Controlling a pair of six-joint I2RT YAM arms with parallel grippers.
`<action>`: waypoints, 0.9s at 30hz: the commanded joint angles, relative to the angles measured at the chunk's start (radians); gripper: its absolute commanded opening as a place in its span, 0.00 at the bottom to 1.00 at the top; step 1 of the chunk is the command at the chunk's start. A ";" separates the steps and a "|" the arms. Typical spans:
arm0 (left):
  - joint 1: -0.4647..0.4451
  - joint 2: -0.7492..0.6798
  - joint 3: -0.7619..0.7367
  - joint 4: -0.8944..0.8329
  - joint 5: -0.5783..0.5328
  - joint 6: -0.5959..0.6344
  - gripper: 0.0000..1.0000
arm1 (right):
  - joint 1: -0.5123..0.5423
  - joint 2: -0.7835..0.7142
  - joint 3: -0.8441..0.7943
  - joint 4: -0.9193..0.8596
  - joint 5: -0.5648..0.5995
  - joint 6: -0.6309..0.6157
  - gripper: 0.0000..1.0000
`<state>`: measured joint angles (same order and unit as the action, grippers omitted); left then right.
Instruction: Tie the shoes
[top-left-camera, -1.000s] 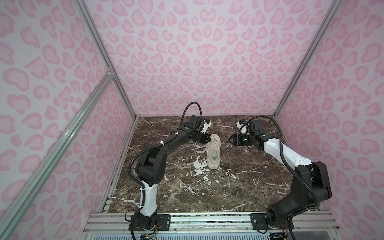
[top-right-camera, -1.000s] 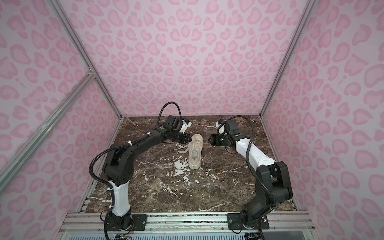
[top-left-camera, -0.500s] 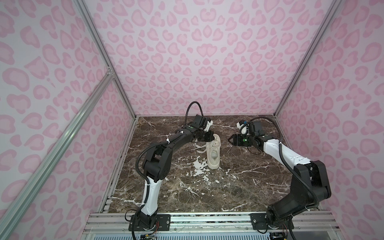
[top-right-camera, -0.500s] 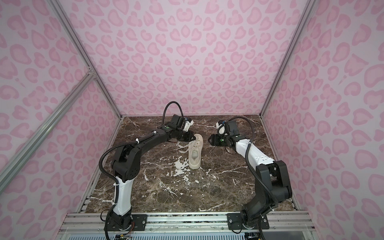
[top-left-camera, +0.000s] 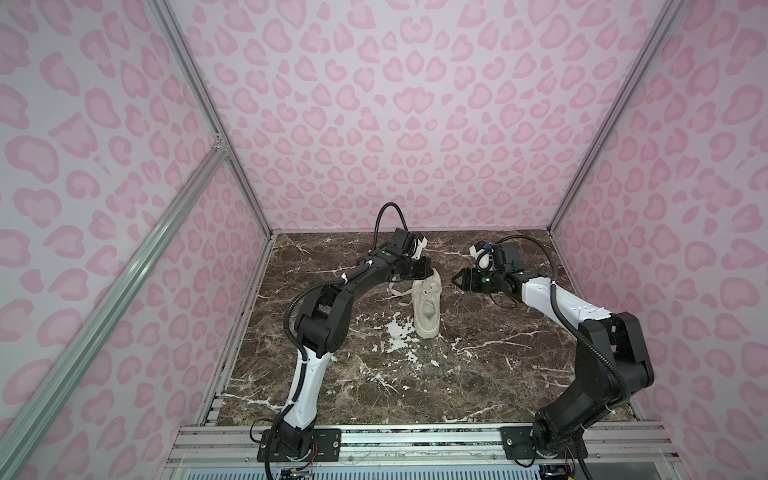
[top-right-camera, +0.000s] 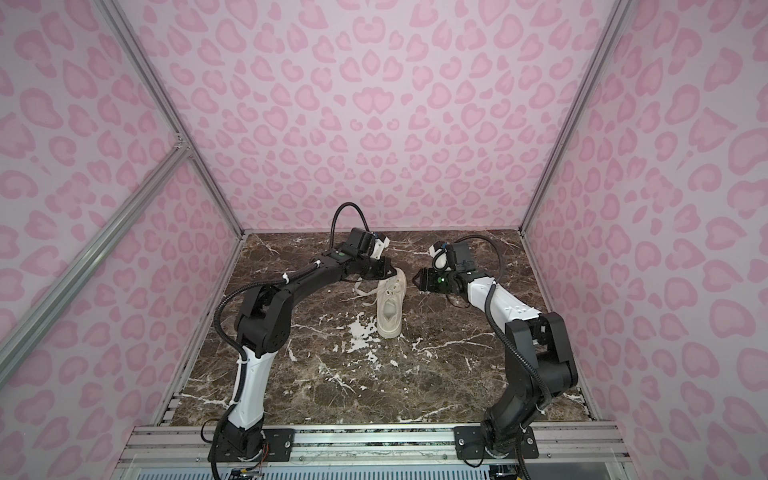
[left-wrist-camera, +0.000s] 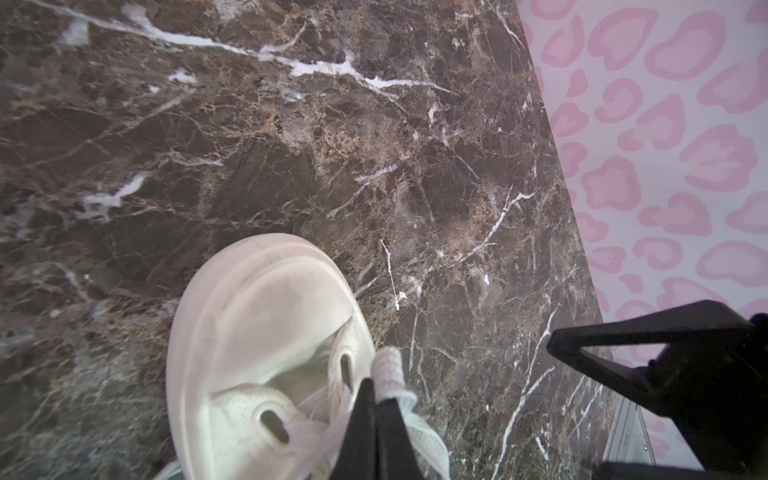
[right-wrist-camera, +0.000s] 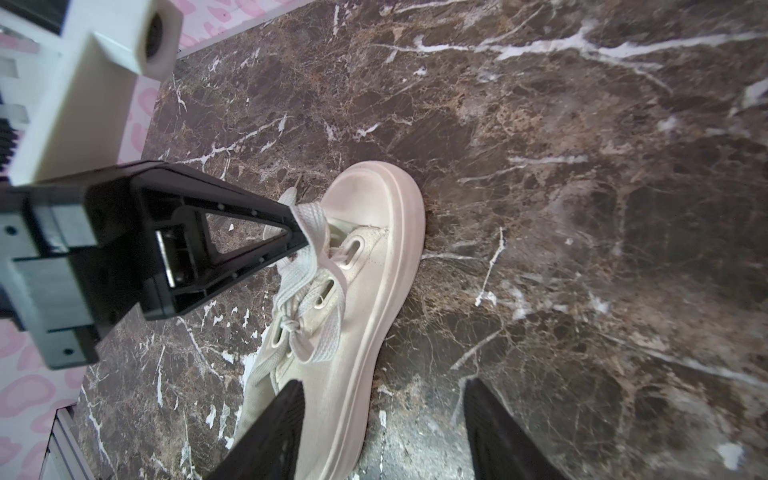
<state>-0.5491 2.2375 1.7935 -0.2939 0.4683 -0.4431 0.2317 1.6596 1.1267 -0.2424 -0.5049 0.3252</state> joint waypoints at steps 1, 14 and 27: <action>-0.005 0.015 0.013 -0.008 0.019 0.005 0.03 | 0.001 0.013 0.003 0.023 -0.008 0.011 0.63; -0.013 0.010 0.010 -0.033 0.001 0.021 0.27 | 0.028 0.083 0.026 0.080 -0.015 0.062 0.63; -0.008 -0.034 0.030 -0.057 -0.008 0.030 0.41 | 0.031 0.126 0.050 0.100 -0.017 0.083 0.62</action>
<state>-0.5583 2.2269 1.8099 -0.3435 0.4633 -0.4175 0.2607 1.7790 1.1748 -0.1757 -0.5198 0.4004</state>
